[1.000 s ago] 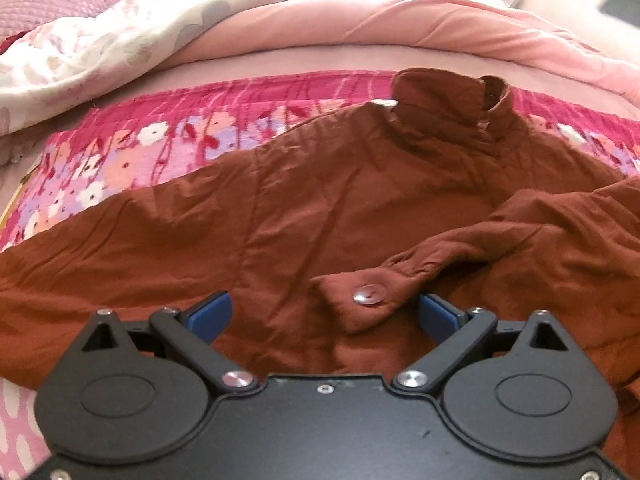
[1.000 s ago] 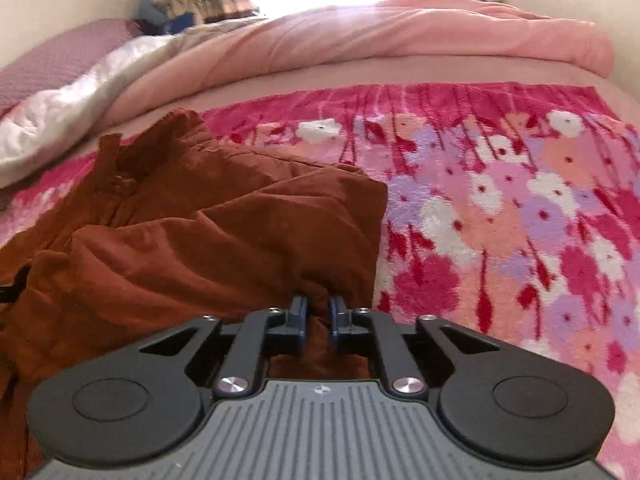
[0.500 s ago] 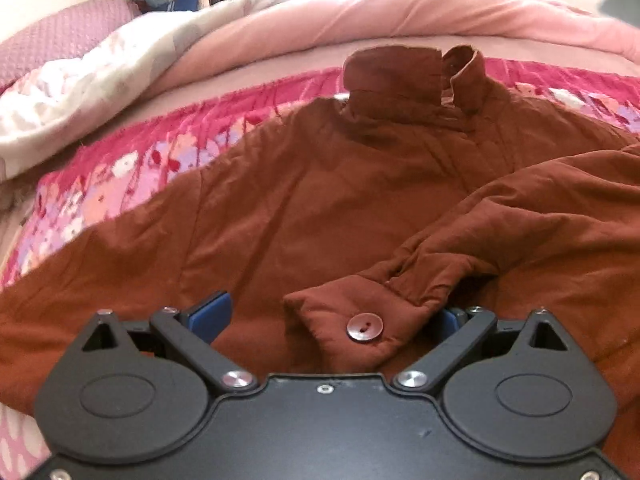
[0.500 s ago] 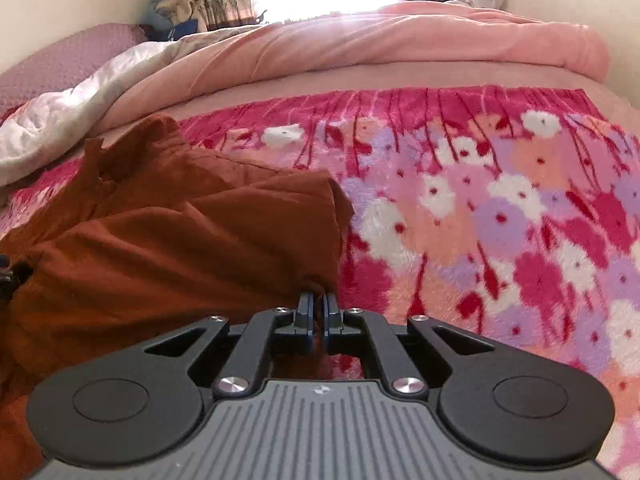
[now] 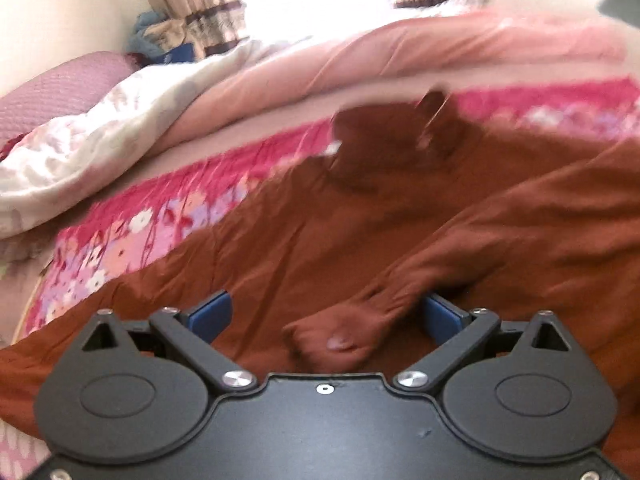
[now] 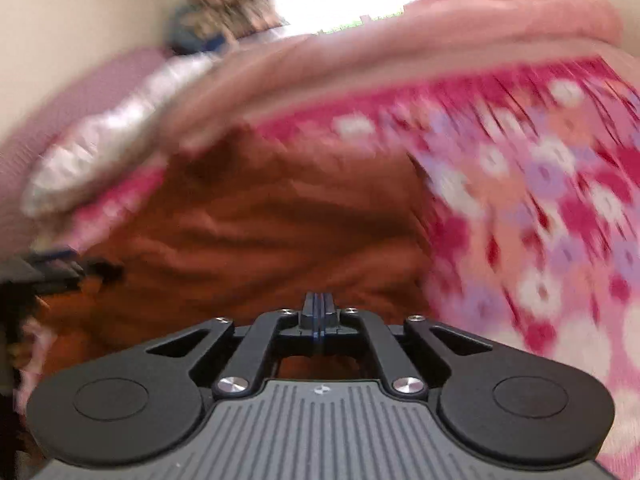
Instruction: Fold large clothes
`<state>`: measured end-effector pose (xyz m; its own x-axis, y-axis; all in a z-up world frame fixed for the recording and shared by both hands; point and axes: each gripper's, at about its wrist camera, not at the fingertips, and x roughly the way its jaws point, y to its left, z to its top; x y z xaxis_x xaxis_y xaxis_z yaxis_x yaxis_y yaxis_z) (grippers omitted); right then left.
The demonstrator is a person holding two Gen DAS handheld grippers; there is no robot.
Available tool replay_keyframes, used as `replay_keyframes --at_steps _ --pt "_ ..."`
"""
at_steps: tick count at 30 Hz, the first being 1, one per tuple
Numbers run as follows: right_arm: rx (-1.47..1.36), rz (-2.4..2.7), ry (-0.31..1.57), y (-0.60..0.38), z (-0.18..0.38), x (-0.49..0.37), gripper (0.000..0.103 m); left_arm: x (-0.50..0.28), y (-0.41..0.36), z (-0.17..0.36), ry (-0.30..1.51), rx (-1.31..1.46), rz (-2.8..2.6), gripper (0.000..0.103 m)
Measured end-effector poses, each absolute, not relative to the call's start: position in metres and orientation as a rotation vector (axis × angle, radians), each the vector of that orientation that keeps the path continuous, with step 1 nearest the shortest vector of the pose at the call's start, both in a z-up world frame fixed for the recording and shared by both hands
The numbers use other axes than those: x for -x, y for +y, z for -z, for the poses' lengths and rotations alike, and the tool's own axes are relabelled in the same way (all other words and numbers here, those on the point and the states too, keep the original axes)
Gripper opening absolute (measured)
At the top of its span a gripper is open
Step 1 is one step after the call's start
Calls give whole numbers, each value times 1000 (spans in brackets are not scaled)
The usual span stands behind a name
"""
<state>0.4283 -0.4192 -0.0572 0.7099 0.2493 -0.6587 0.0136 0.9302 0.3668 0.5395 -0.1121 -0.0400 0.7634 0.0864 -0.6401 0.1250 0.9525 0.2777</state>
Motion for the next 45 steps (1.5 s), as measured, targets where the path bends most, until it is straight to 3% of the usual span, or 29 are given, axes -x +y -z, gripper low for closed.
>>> replay_keyframes --at_steps 3,7,16,20,25,30,32,37,41,45 --pt "-419 -127 773 -435 77 -425 0 -553 -94 68 731 -297 -9 103" --pt "-421 -115 777 -445 79 -429 0 -551 -80 68 726 -259 -5 103" --pt "-278 -55 732 -407 44 -406 0 -515 -74 2 617 -248 112 103" --pt "-265 -49 745 -403 44 -408 0 -519 -72 -9 672 -143 249 102" --pt "-353 -50 775 -415 64 -412 0 -526 -58 -3 731 -31 311 101" --pt "-345 -44 774 -411 64 -410 0 -555 -58 32 777 -168 47 99" --pt "-327 -35 773 -407 63 -410 0 -565 -54 52 805 -159 18 103" --pt "-312 -20 779 -404 62 -411 0 -565 -35 62 757 -69 24 103" --pt "-280 -5 774 -397 56 -410 0 -549 -2 35 719 -32 -36 103" --pt "-248 -9 757 -390 51 -408 9 -515 88 10 632 49 -193 103"
